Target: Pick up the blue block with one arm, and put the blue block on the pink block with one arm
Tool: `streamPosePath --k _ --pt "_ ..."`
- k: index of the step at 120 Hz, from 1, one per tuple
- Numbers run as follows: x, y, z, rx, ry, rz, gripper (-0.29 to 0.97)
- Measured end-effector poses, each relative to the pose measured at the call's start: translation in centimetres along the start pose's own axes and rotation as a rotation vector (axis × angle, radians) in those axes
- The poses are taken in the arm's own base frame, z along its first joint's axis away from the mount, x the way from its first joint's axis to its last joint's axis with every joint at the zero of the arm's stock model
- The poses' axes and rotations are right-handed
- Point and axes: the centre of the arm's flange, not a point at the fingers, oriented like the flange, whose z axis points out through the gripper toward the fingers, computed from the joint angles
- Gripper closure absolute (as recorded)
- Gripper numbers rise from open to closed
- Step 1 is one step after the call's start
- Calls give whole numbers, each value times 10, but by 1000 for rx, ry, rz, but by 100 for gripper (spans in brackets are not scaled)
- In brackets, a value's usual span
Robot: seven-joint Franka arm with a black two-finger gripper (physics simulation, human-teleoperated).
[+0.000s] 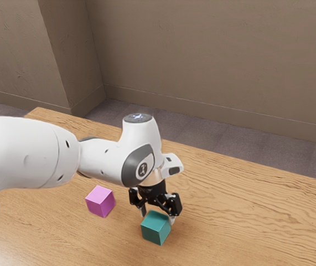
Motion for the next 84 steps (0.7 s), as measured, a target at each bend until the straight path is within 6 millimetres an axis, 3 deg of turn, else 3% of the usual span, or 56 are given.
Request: streamPosePath --k 33,84 --pt "-14 -2 13 -4 -13 -23 2" --pt "-21 -8 22 12 -19 -13 12"
